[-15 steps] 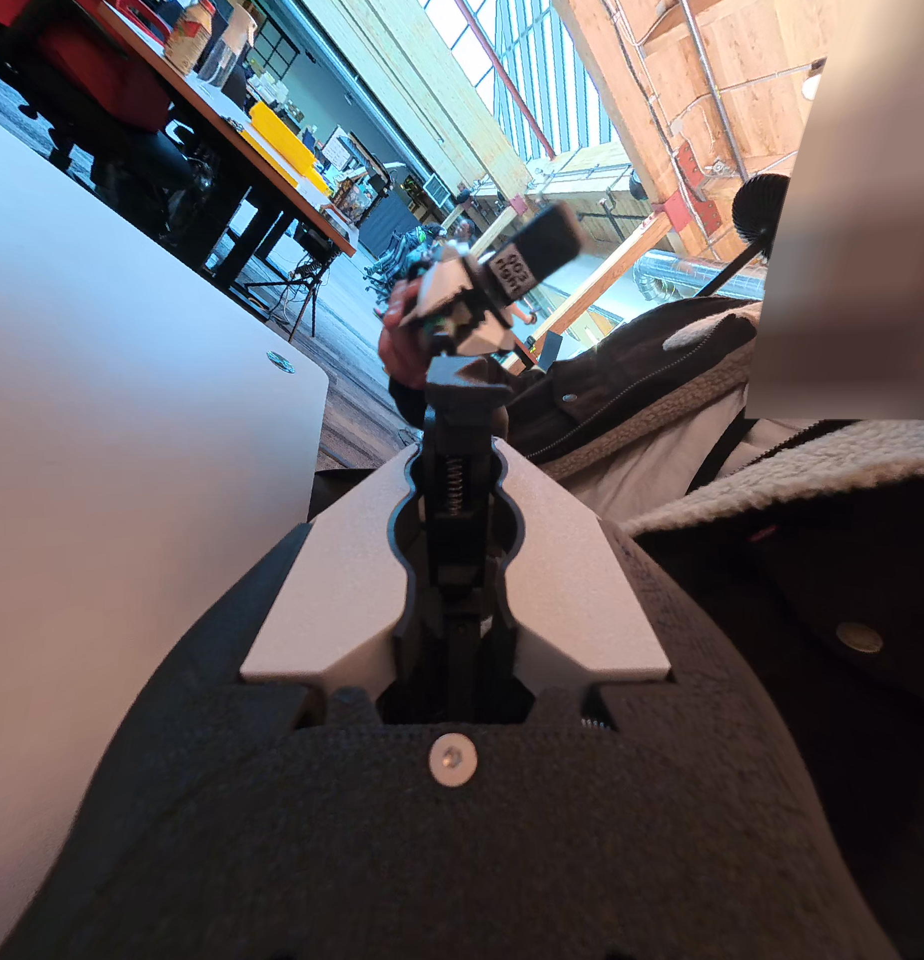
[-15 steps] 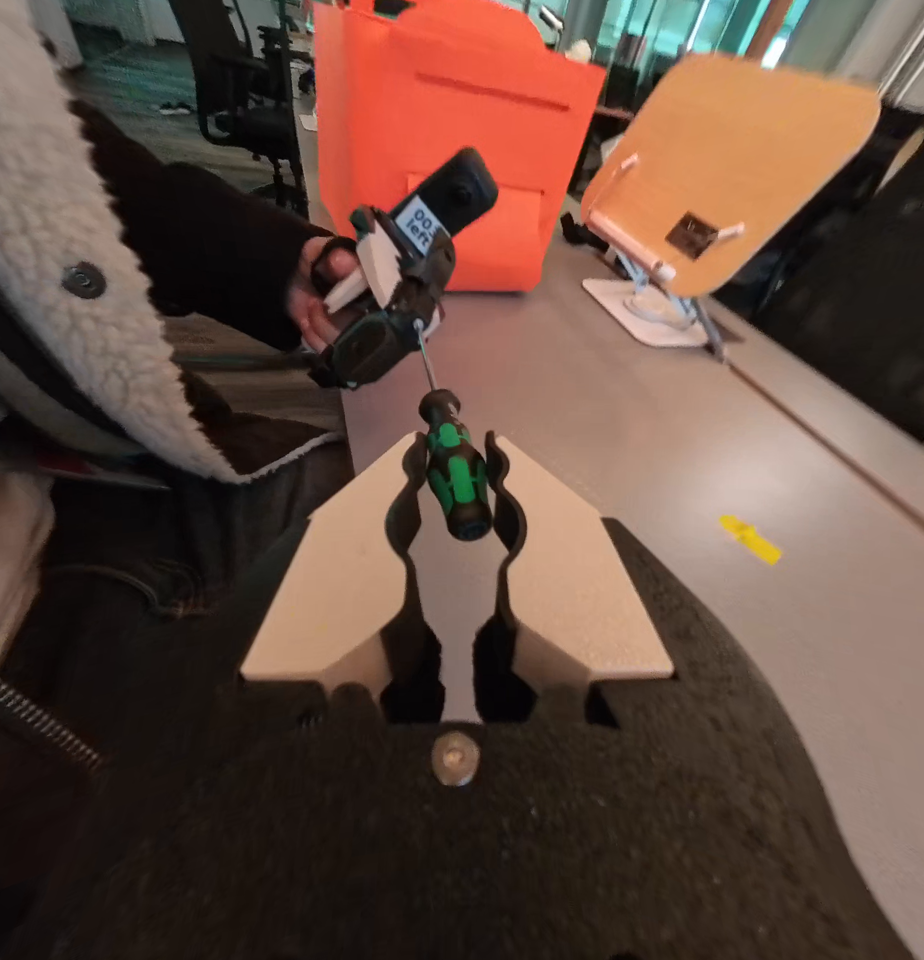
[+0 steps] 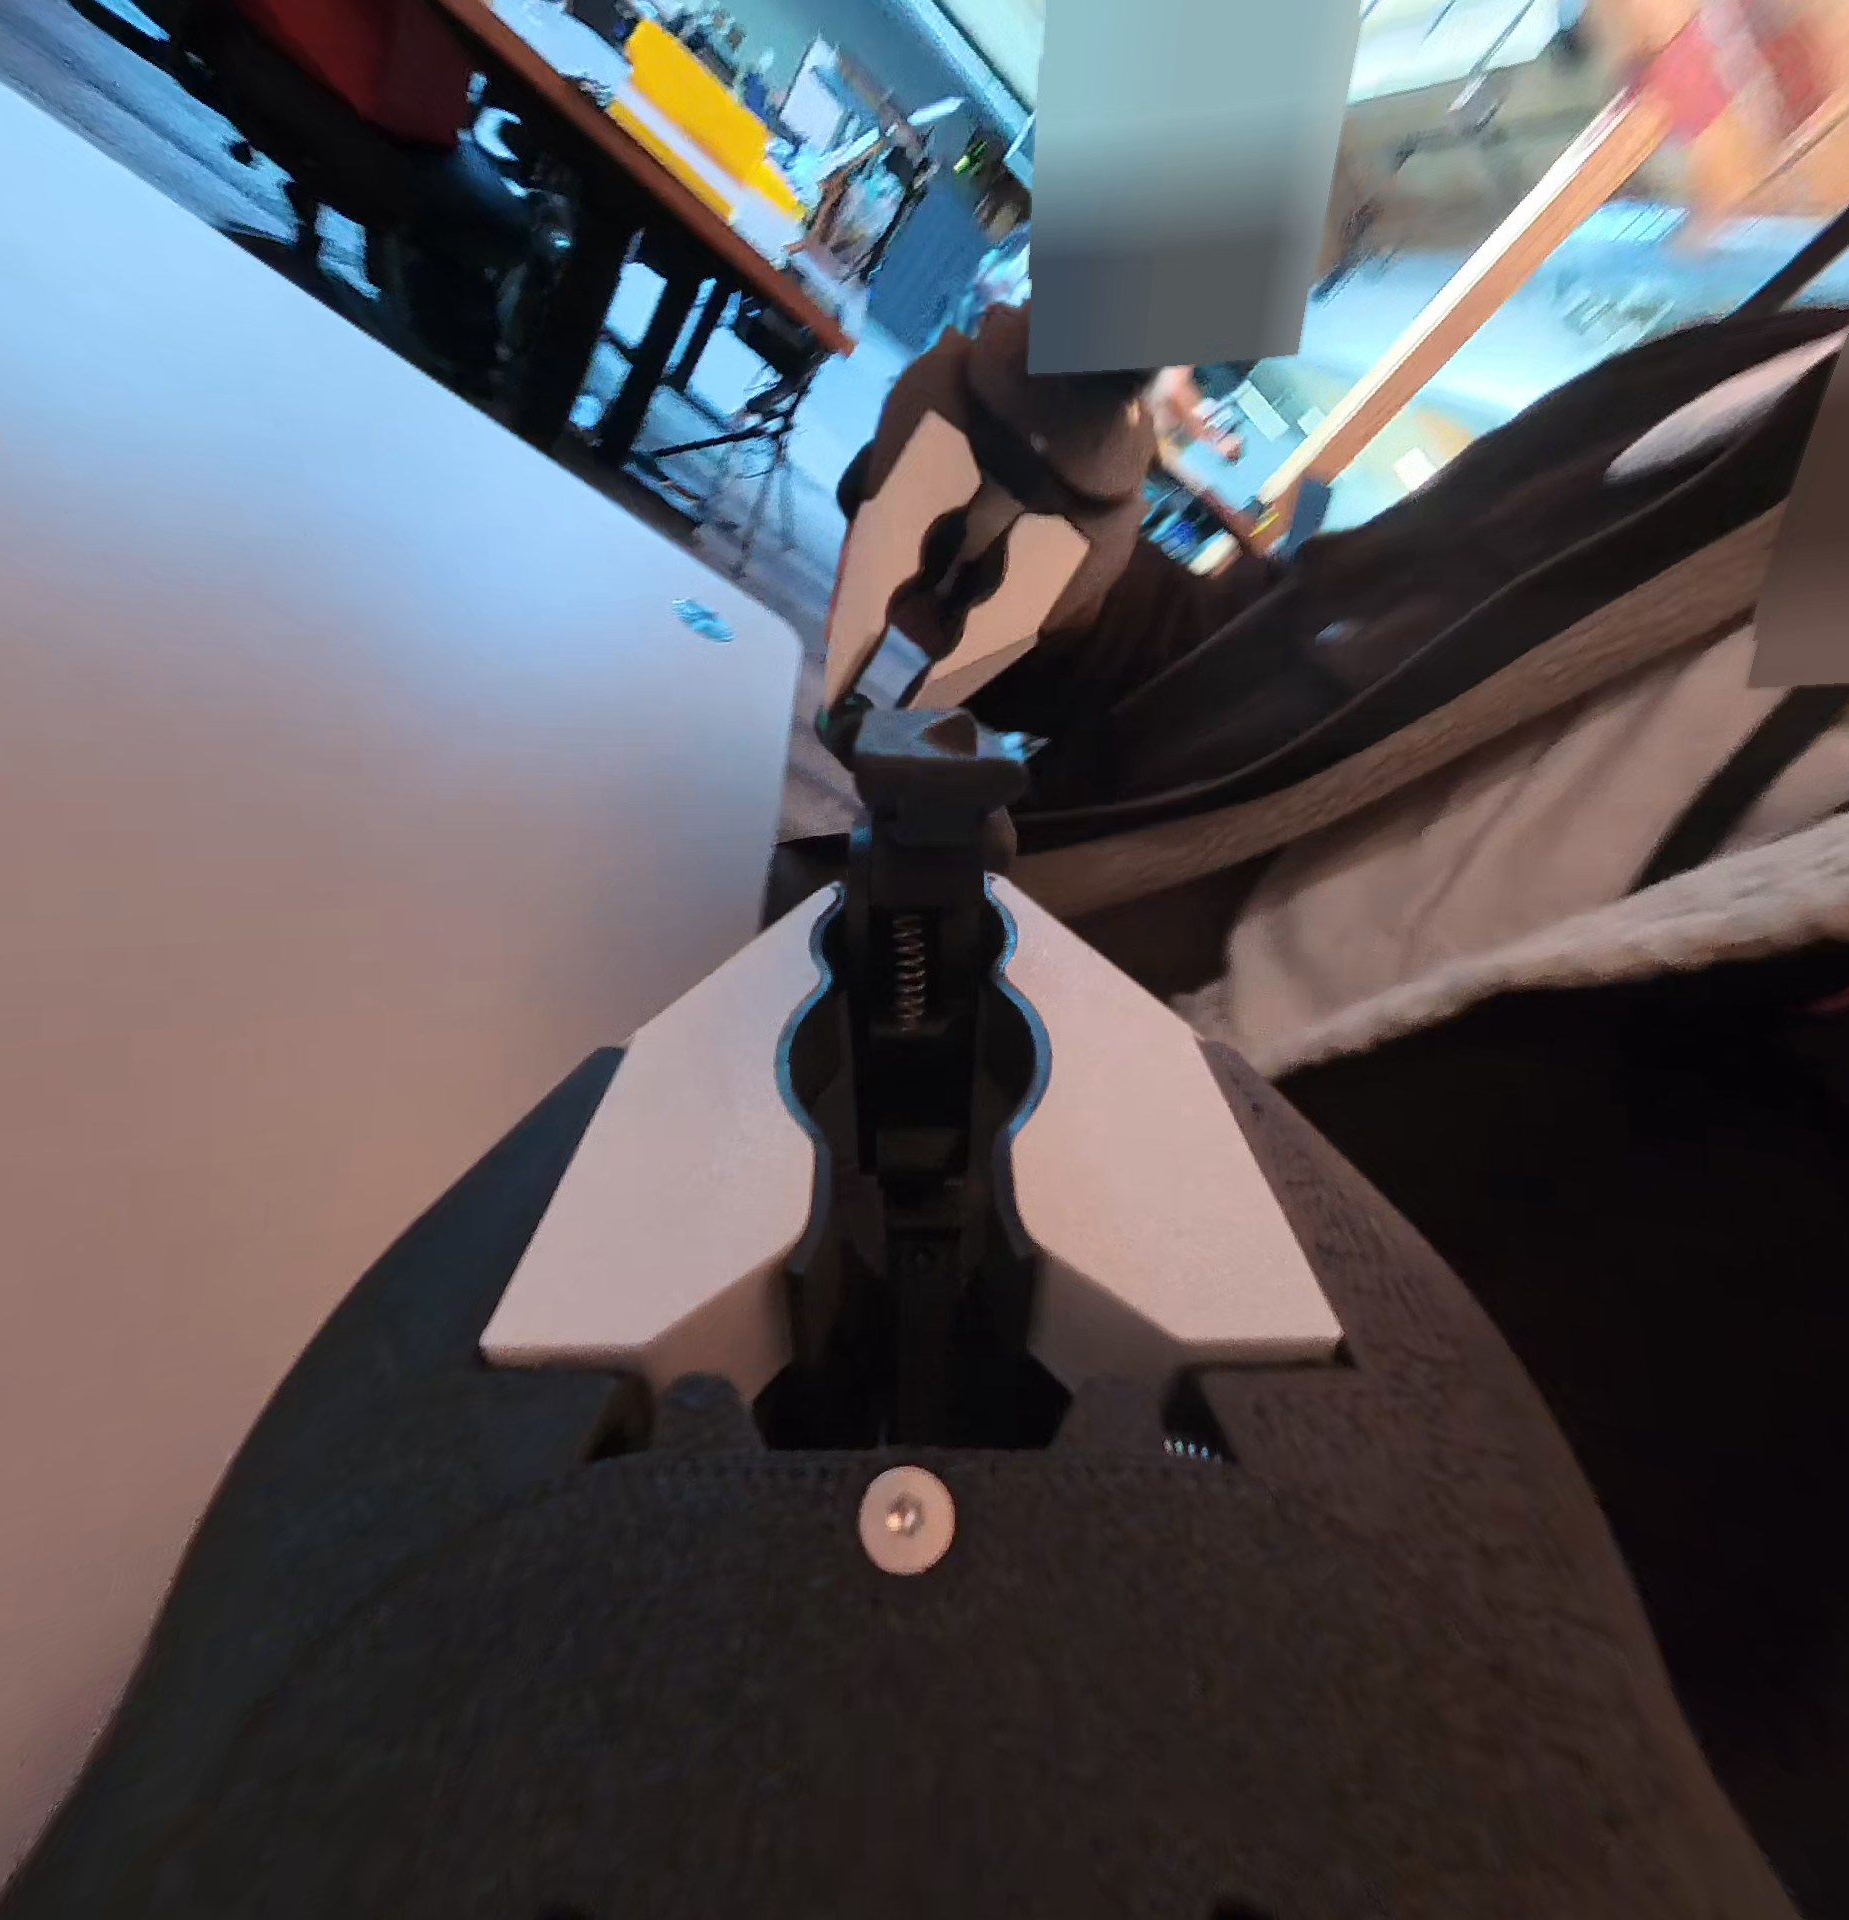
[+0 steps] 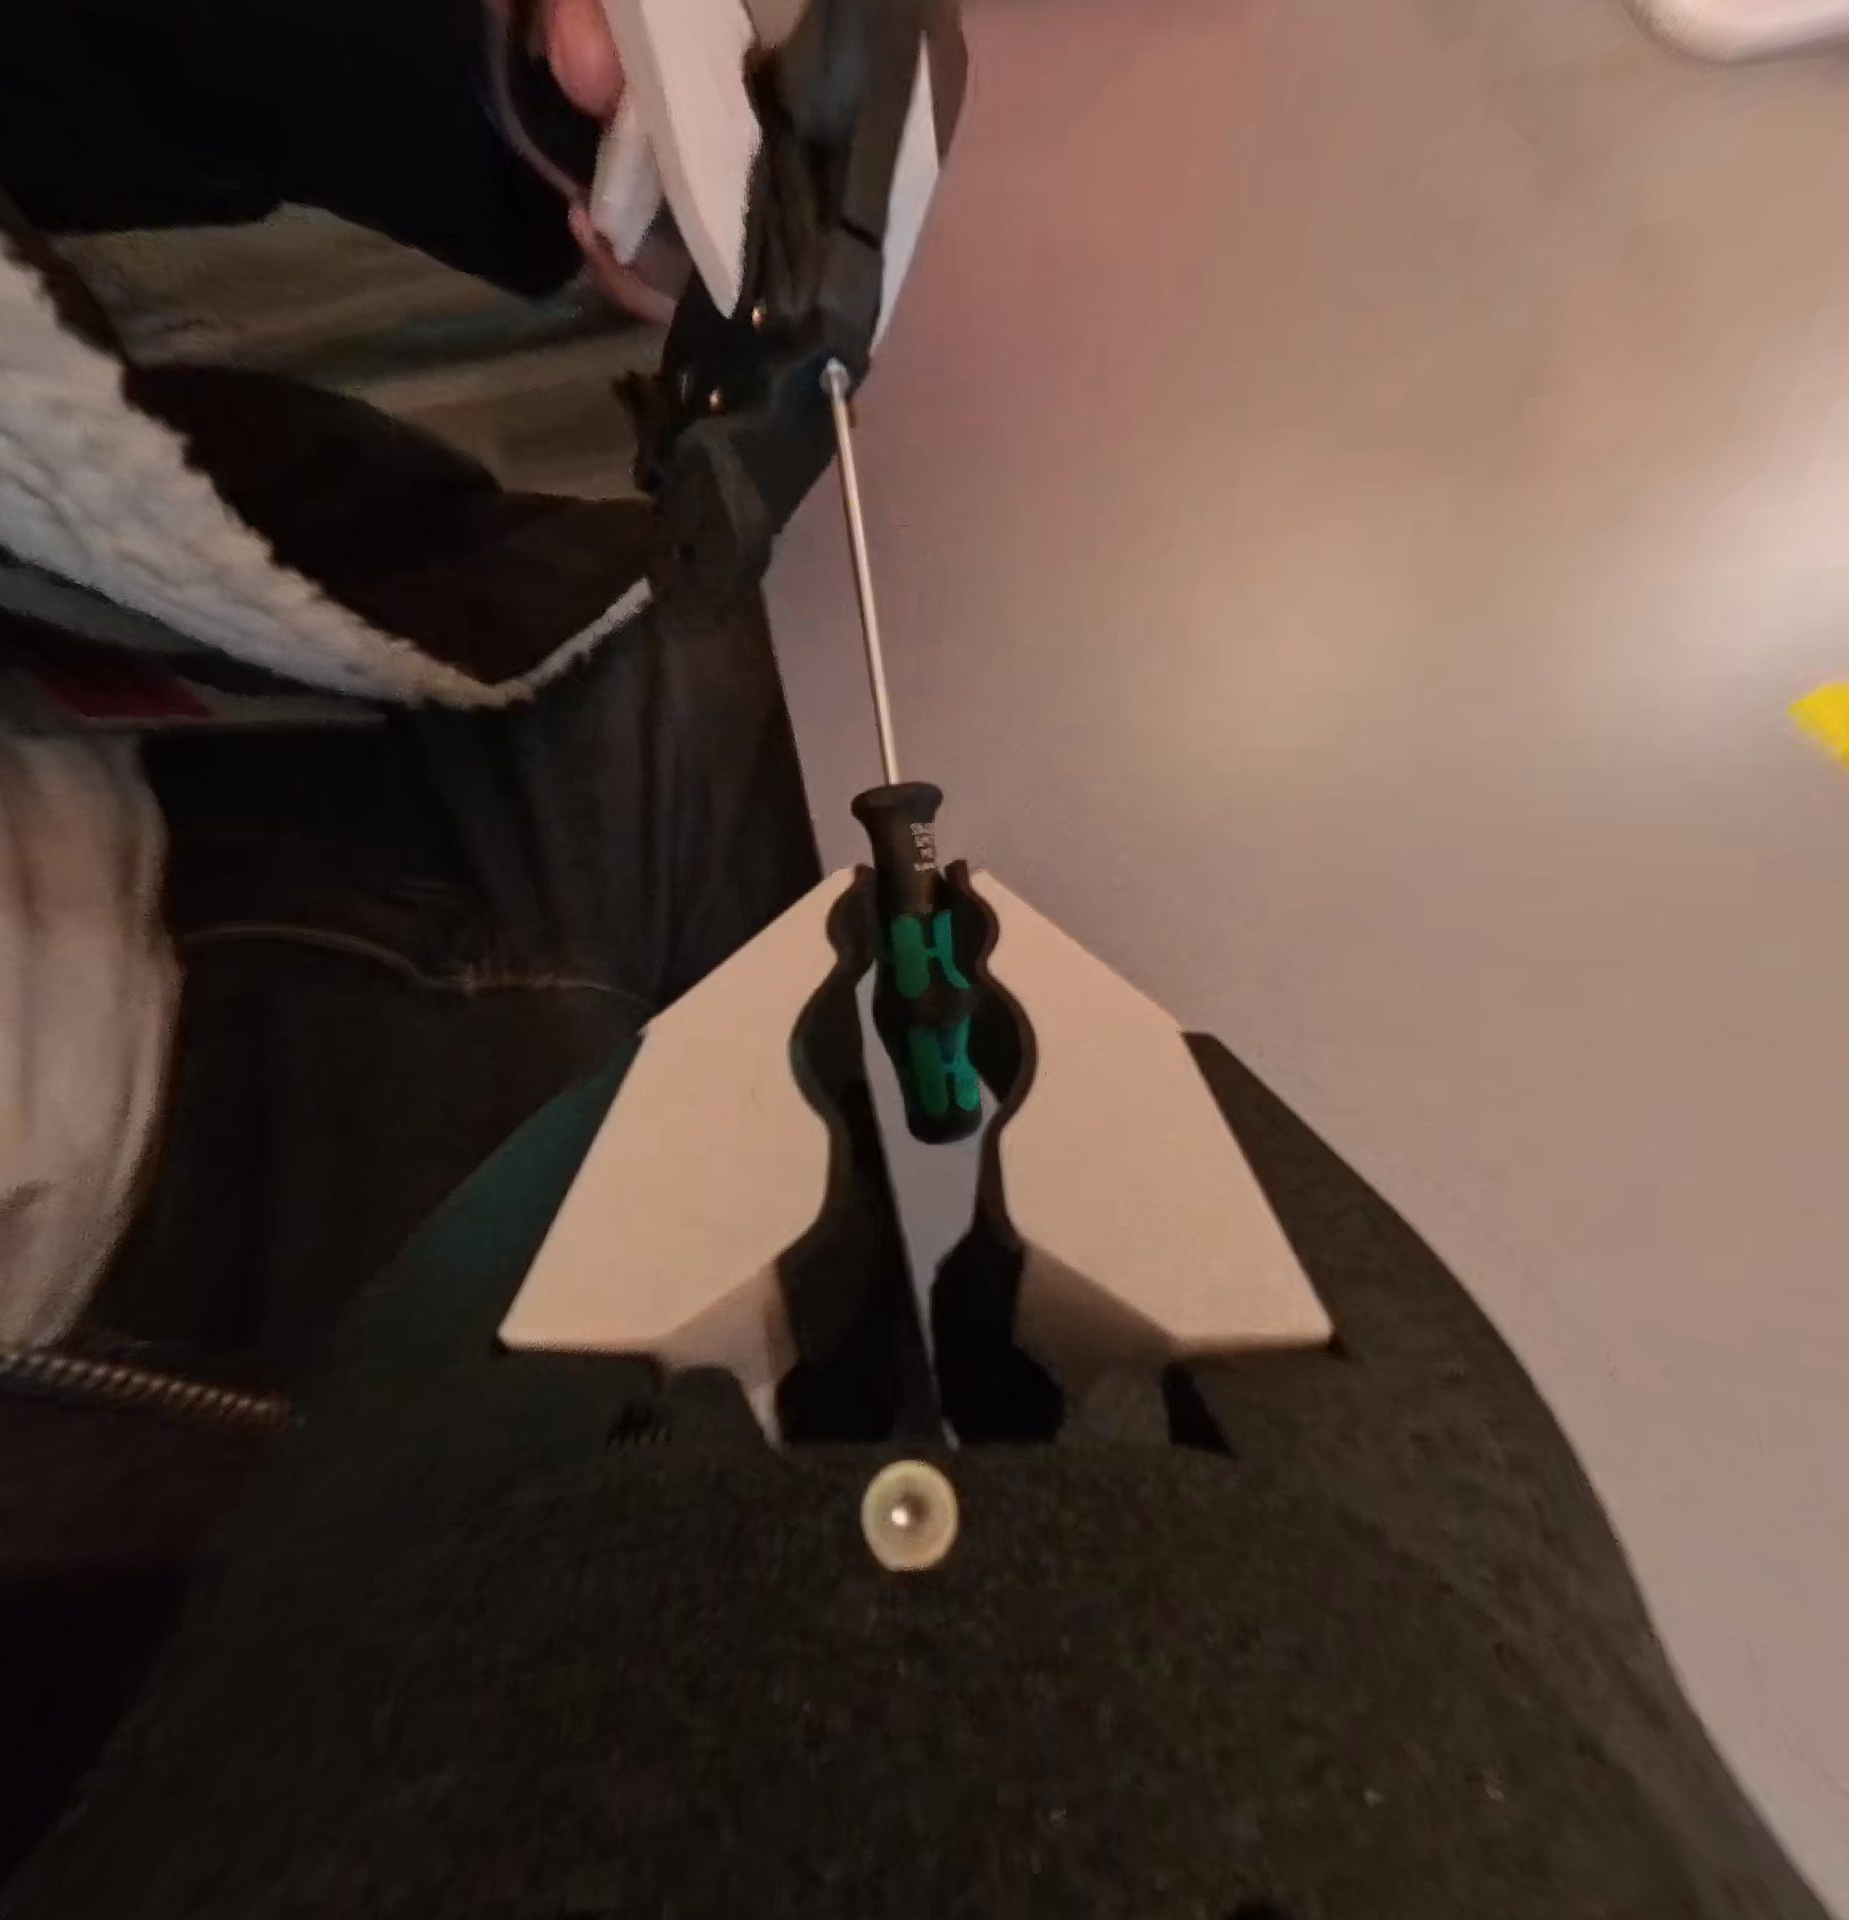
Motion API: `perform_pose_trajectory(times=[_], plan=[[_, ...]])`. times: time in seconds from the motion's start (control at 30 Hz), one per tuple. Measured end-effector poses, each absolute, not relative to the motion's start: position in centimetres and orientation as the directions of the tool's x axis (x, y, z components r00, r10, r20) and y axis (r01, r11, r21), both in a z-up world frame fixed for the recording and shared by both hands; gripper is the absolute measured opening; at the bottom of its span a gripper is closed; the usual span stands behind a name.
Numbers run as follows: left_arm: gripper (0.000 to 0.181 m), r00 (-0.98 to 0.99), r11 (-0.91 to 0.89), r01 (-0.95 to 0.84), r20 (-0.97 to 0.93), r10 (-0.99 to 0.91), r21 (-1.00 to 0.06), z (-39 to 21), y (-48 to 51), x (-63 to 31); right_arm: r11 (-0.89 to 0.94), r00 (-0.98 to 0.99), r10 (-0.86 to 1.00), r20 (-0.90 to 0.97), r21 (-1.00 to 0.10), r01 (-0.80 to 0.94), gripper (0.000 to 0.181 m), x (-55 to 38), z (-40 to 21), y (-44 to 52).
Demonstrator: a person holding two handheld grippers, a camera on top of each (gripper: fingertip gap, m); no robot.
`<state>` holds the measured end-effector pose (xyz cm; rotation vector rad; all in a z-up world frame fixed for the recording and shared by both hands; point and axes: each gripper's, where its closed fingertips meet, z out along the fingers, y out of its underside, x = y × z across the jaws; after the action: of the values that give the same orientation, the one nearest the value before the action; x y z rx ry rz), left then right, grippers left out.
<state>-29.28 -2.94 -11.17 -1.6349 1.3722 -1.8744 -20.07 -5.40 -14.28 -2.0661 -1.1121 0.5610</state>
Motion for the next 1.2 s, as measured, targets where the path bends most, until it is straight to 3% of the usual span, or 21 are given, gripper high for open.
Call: perform_pose_trajectory(times=[0.13, 0.23, 0.3, 0.33, 0.43, 0.5, 0.57, 0.63, 0.83, 0.93, 1.0, 1.03, 1.1, 1.2], plan=[[0.022, -0.275, -0.379, -0.401, 0.504, -0.819, -0.834, -12.4, -3.1, -29.1, -0.672, 0.469, 0.735, -0.49, -0.614, 0.413, 0.012, -20.7, -16.2, -6.5], [0.022, -0.288, -0.296, -0.448, 0.449, -0.846, -0.844, -13.3, -3.7, -29.2, -0.868, 0.263, 0.447, -0.855, -0.344, 0.358, 0.012, -21.3, -16.4, -8.7], [0.022, -0.296, -0.325, -0.414, 0.463, -0.835, -0.851, -12.5, -3.7, -29.2, -0.913, 0.131, 0.293, -0.947, -0.236, 0.333, 0.012, -21.7, -15.9, -9.2], [0.022, -0.279, -0.311, -0.419, 0.447, -0.85, -0.853, -12.7, -3.5, -29.2, -0.912, 0.155, 0.32, -0.935, -0.259, 0.317, 0.012, -21.7, -16.6, -8.8], [0.022, -0.252, -0.284, -0.439, 0.421, -0.871, -0.852, -13.5, -3.1, -29.0, -0.831, 0.25, 0.52, -0.817, -0.415, 0.37, 0.013, -21.6, -18.3, -8.0], [0.022, -0.221, -0.301, -0.438, 0.426, -0.877, -0.847, -13.8, -2.1, -28.5, -0.708, 0.341, 0.702, -0.626, -0.563, 0.426, 0.013, -21.1, -19.4, -6.2], [0.022, -0.186, -0.304, -0.453, 0.422, -0.887, -0.838, -14.6, -0.9, -28.0, -0.55, 0.393, 0.834, -0.387, -0.64, 0.536, 0.012, -20.3, -20.3, -4.3], [0.022, -0.162, -0.313, -0.462, 0.426, -0.89, -0.83, -15.3, 0.0, -27.7, -0.428, 0.414, 0.891, -0.186, -0.649, 0.628, 0.012, -19.8, -21.2, -2.7], [0.022, -0.09, -0.344, -0.479, 0.435, -0.896, -0.807, -16.6, 1.2, -27.9, -0.295, 0.506, 0.854, 0.121, -0.688, 0.663, 0.028, -20.0, -22.3, -0.3], [0.022, -0.077, -0.37, -0.474, 0.457, -0.886, -0.799, -16.7, 1.5, -27.9, -0.191, 0.519, 0.779, 0.352, -0.655, 0.731, 0.024, -19.2, -22.6, 0.1], [0.022, -0.074, -0.376, -0.476, 0.462, -0.884, -0.795, -16.8, 1.5, -27.8, -0.103, 0.485, 0.735, 0.475, -0.628, 0.771, 0.0, -19.4, -22.3, -0.2], [0.022, -0.076, -0.367, -0.484, 0.456, -0.887, -0.794, -17.0, 1.4, -27.8, -0.057, 0.448, 0.723, 0.525, -0.601, 0.797, 0.0, -19.6, -22.2, -0.4], [0.021, -0.07, -0.344, -0.503, 0.434, -0.898, -0.793, -17.4, 1.3, -27.8, -0.061, 0.397, 0.762, 0.511, -0.553, 0.831, 0.0, -19.9, -22.7, -0.9], [0.021, -0.076, -0.349, -0.489, 0.438, -0.896, -0.799, -17.0, 1.3, -28.0, -0.114, 0.444, 0.792, 0.418, -0.613, 0.782, 0.0, -19.6, -21.9, -0.6]])
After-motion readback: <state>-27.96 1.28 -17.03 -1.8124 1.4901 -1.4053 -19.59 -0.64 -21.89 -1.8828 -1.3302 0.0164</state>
